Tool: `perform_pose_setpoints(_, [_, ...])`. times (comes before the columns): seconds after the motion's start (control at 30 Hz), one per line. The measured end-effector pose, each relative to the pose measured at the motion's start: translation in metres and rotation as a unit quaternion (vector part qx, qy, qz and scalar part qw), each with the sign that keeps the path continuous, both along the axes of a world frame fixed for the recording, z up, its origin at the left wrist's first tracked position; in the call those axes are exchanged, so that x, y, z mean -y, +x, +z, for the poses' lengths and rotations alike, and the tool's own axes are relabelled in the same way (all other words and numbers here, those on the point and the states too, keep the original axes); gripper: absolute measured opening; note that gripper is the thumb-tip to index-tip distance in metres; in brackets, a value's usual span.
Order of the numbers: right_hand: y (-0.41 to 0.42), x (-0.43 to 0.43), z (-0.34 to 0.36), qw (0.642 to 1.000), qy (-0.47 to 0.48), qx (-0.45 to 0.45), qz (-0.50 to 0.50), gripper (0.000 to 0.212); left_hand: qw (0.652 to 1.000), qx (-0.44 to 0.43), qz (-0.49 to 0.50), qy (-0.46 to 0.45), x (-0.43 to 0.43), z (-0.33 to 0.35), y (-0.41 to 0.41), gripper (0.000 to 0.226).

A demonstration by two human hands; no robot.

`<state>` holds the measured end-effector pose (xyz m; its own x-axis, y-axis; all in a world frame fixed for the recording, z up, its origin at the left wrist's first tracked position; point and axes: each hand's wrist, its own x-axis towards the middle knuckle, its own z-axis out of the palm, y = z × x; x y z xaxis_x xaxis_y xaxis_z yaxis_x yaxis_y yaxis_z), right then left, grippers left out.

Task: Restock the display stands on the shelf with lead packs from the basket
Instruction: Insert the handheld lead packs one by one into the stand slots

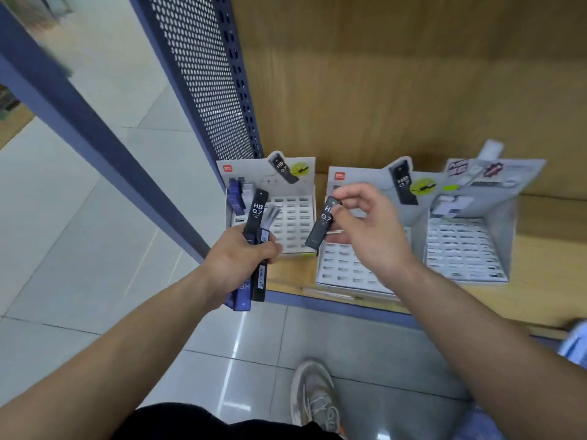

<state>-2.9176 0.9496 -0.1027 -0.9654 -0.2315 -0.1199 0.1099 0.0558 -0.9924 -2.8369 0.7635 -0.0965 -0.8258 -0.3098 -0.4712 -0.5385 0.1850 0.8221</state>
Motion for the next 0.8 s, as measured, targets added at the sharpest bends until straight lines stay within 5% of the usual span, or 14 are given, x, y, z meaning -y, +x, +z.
perform_pose_setpoints(0.4, [0.019,-0.172,-0.004,0.992,0.118,0.027,-0.047,0.021,0.996,-0.015,-0.077,-0.034,-0.114,0.017,-0.003,0.012])
perform_pose_setpoints(0.8, [-0.059,-0.055,-0.06,0.962,0.225,-0.154,0.023,0.013,0.995,0.022,-0.067,-0.066,-0.078,-0.006,-0.004,0.005])
